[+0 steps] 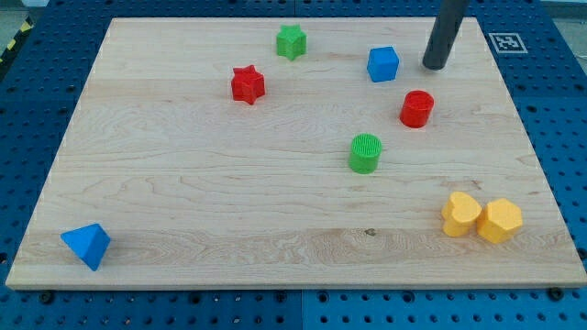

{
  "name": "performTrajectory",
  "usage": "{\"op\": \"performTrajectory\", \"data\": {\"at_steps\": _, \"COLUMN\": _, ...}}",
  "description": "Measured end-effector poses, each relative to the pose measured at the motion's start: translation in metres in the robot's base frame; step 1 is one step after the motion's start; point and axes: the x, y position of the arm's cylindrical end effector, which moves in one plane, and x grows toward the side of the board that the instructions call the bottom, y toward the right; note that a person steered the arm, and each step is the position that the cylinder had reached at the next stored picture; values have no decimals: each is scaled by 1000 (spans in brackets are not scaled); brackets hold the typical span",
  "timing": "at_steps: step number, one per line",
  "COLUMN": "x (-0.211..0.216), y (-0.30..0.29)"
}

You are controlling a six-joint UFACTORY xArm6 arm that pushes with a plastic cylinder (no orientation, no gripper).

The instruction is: Slide the blue cube to the blue triangle

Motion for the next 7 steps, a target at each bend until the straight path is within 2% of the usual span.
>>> {"op": "performTrajectory", "data": {"at_steps": 2, "x": -14, "y": -54}}
{"op": "performTrajectory", "data": {"at_steps": 4, "x": -13, "y": -54}}
{"op": "performTrajectory", "data": {"at_steps": 5, "x": -3, "y": -57}}
{"op": "performTrajectory", "data": {"at_steps": 7, "x": 18, "y": -108}}
